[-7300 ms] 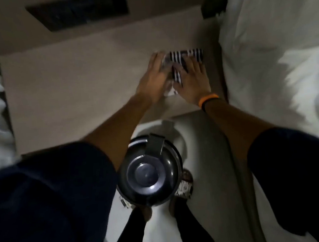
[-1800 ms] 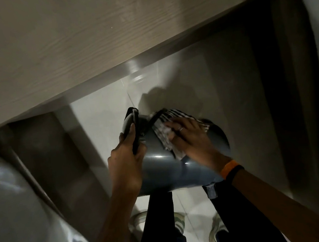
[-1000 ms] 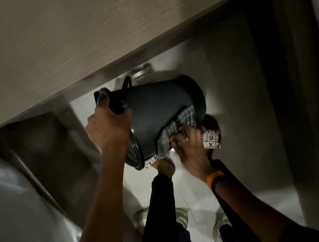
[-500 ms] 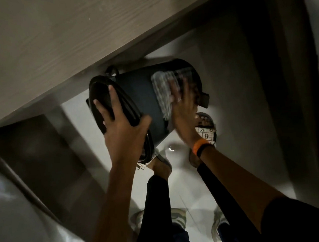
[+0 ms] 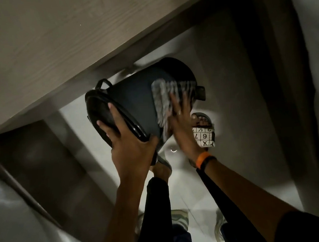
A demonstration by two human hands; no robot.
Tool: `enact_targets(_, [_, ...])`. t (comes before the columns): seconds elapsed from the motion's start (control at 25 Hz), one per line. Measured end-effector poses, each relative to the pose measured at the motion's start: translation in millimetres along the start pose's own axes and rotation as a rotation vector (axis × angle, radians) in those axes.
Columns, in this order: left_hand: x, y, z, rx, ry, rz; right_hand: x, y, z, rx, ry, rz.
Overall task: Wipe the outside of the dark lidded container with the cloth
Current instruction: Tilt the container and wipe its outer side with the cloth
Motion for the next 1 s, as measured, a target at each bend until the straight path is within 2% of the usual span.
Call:
enact_targets(0.08, [0.2,-7.4,7.4,-0.063,0.004,0.025,-9.3,37.6,-18.9,0.123,0.131,0.114])
enact_targets(0.12, [-0.1,-10.9,10.3,-0.085,-0.006,0.050,-15.5,39.7,-19.3,0.130,0.134,0.131])
enact_targets(0.24, [1.5,-11.5,17.7,-0.101,-0.053,0.127,-23.3,-4.0,2.2,0.047,-0.062,-0.077])
enact_targets(0.32, [11.4,-11.1,25.5,-0.086,-0.072,0.217,-19.0,-33.2,17.5,-0.024,-0.081,-0.140])
enact_targets(0.4, [21.1,-18.7,39.5,-0.087,-0.028,0.298,-8.6,-30.9,7.6,-0.012,0.079,-0.028])
enact_targets(0.52, [28.9,-38.5,60.1,-0.153,0.209,0.416,4.0,16.0,-27.7,0.097,0.324,0.302])
enact_targets(0.6, [34.1,-44.0,69.2,-0.225,0.319,0.444,-1.4,28.9,-32.8,0.178,0.424,0.454])
enact_targets(0.64, [34.0,-40.6,70.9,-0.268,0.354,0.429,-3.4,17.9,-25.6,0.166,0.406,0.451])
enact_targets(0.72, [28.4,-23.7,65.0,-0.290,0.294,0.328,-6.4,-17.7,-6.2,0.064,0.215,0.213])
enact_targets(0.8, [14.6,-3.8,43.4,-0.156,0.040,0.149,-0.4,-54.0,5.9,0.012,-0.012,-0.041])
enact_targets(0.84, [8.3,1.2,28.8,-0.071,-0.050,0.078,6.6,-65.9,8.2,-0.011,-0.037,-0.084])
enact_targets(0.92, [-3.4,-0.8,13.2,-0.020,-0.088,0.033,21.2,-68.8,4.8,-0.023,0.026,-0.065])
enact_targets(1.0, [-12.0,-13.2,13.5,-0.045,-0.096,0.037,27.9,-46.2,-6.1,-0.009,0.100,0.072])
Point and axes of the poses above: each hand's wrist, its own y-axis away from the middle knuckle, its own z-axis out of the back of the hand, x = y × z, the point moved 4 cm from there along -y, towards the middle knuckle, and after that the axes turned 7 degrees about -z, right-handed, at the moved point
